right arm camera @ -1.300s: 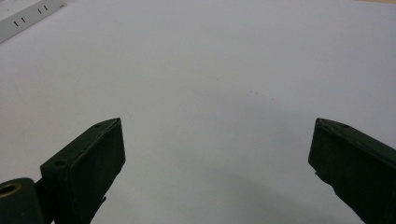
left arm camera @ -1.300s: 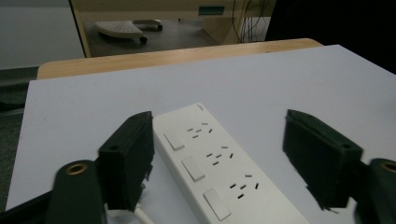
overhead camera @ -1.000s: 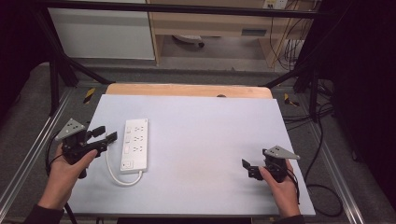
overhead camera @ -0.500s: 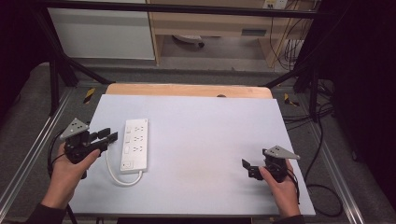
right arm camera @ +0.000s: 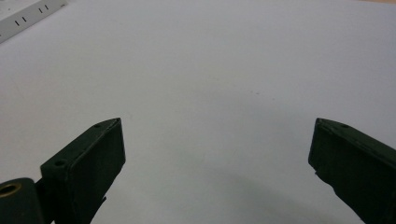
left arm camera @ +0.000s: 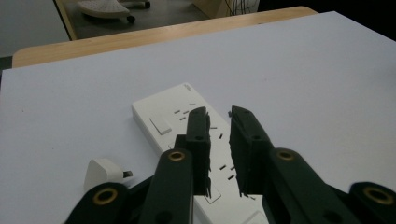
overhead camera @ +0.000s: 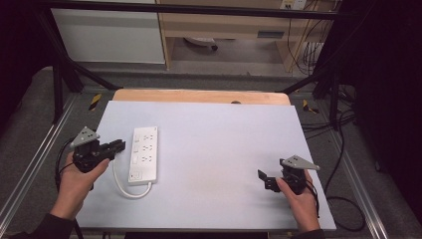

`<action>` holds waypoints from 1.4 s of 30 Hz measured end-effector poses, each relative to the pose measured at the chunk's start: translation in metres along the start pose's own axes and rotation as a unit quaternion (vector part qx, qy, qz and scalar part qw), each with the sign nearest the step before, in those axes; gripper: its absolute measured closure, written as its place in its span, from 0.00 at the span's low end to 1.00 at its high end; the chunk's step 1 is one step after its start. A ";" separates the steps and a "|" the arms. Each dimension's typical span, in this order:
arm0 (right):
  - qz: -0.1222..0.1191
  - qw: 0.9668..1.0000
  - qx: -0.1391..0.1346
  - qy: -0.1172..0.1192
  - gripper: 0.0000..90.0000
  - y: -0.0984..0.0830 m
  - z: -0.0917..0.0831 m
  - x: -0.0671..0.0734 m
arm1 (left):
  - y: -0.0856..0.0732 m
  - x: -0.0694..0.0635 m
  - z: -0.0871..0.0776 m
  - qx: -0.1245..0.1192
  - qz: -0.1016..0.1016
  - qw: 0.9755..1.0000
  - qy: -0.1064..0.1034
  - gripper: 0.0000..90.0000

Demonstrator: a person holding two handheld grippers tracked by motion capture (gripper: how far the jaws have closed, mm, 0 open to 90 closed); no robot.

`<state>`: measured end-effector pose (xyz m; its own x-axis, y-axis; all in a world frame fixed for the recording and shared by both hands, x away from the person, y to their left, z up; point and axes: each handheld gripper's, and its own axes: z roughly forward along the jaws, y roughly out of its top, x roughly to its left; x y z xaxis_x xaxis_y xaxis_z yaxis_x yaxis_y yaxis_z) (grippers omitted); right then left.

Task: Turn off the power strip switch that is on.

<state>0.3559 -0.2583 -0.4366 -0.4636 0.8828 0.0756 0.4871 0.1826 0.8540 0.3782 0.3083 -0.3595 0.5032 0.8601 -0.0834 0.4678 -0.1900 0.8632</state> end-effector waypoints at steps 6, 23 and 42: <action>0.000 1.000 0.000 0.000 0.05 0.000 0.000 0.000 | -0.004 0.000 0.011 0.020 0.002 1.000 -0.006 0.92; 0.000 1.000 0.000 0.001 0.05 0.000 0.000 0.000 | -0.019 0.004 0.037 0.049 -0.020 0.999 -0.011 1.00; -0.003 1.000 0.000 0.001 0.05 0.000 0.000 -0.001 | -0.030 0.008 0.048 0.069 -0.023 0.997 -0.008 1.00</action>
<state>0.3564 -0.2588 -0.4367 -0.4671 0.8813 0.0720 0.4854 0.1875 0.8540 0.4027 0.2982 -0.4096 0.4894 0.8622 -0.1306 0.5863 -0.2144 0.7812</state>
